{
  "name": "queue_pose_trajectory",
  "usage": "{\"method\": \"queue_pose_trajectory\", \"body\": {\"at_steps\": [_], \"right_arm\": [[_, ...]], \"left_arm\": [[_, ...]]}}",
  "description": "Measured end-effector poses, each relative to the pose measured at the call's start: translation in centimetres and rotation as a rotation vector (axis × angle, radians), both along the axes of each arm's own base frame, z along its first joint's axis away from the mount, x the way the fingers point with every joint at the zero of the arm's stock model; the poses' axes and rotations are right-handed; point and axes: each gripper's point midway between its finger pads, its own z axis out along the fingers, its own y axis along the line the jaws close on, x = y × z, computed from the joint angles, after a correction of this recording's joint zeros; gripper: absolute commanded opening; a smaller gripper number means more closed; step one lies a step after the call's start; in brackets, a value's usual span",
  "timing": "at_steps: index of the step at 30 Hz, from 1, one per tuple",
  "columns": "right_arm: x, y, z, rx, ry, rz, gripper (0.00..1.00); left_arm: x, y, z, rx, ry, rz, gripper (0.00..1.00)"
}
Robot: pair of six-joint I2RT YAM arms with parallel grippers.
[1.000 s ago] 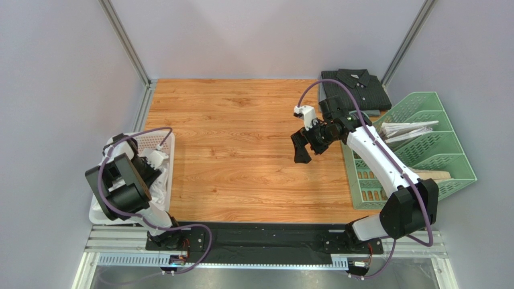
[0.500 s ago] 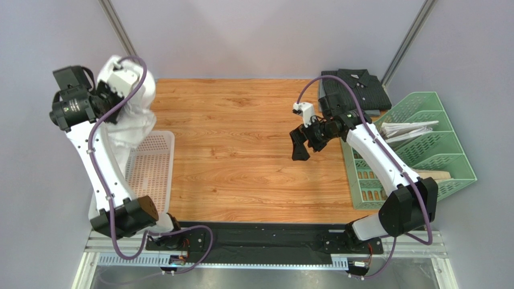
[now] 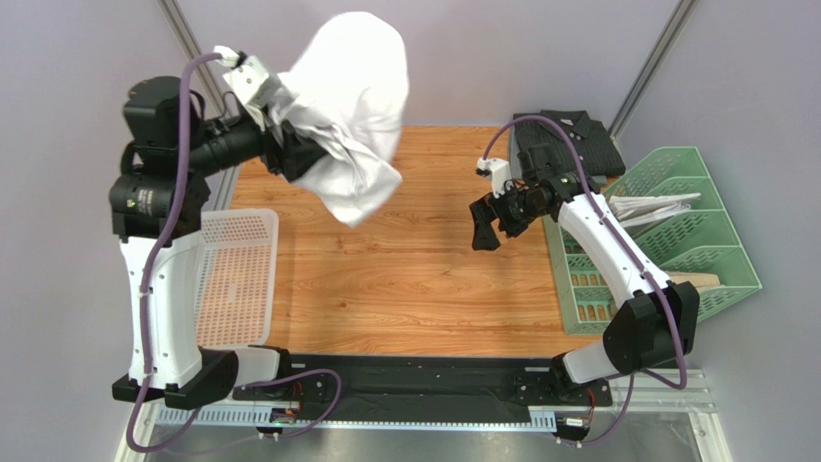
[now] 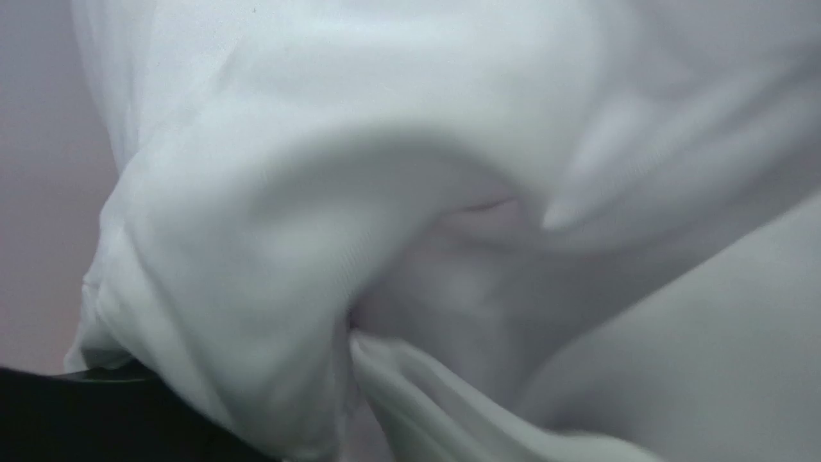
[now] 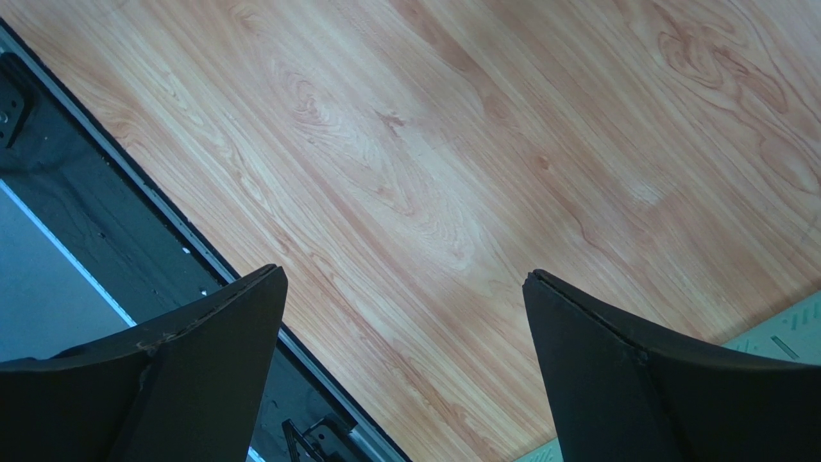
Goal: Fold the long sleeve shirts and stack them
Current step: Move the shirt to the center of the board
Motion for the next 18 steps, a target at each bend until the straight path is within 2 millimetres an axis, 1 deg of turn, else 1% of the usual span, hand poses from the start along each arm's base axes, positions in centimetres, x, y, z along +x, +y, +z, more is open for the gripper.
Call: {"method": "queue_pose_trajectory", "body": {"at_steps": [1,3,5,7,8,9,10,11,13,14,16,17,18], "right_arm": [[0.2,-0.4,0.0,0.001,0.001,-0.016,1.0],[0.7,-1.4,0.1,0.005,0.004,-0.049,1.0],[1.0,-2.3,0.1,0.009,0.006,-0.08,1.0],[1.2,-3.0,0.2,0.011,0.006,-0.104,1.0],[1.3,-3.2,0.2,0.013,0.009,-0.109,1.0],[1.2,-3.2,0.3,0.017,0.012,-0.109,1.0],[1.1,-3.1,0.3,0.021,0.016,-0.105,1.0],[1.0,-2.9,0.3,0.024,0.02,-0.099,1.0],[0.6,-2.2,0.2,0.027,0.026,-0.075,0.99],[0.5,-1.8,0.0,0.025,0.032,-0.062,0.97],[0.0,-0.3,-0.7,0.016,0.054,-0.012,0.91],[-0.5,0.7,-1.4,0.005,0.07,0.023,0.87],[-0.9,1.6,-2.0,-0.007,0.089,0.056,0.81]], "left_arm": [[0.0,-0.4,-1.3,-0.009,0.039,-0.02,0.99],[0.9,-0.7,-6.0,0.012,0.166,-0.031,0.99],[2.2,-0.3,-11.7,0.066,0.313,-0.016,0.99],[3.3,0.7,-17.7,0.132,0.441,0.016,0.99],[3.4,1.3,-21.0,0.17,0.507,0.031,0.99],[2.9,2.0,-24.4,0.215,0.574,0.044,0.99],[2.1,2.6,-26.9,0.252,0.631,0.052,0.99],[1.0,3.4,-30.0,0.303,0.698,0.063,0.95],[-1.0,4.5,-33.7,0.378,0.789,0.07,0.93],[-1.7,5.0,-35.0,0.41,0.818,0.07,0.93],[-2.5,5.5,-36.5,0.449,0.846,0.068,0.92],[-2.7,5.6,-36.8,0.457,0.852,0.066,0.9],[-2.8,5.7,-37.0,0.464,0.852,0.066,0.89]]}}
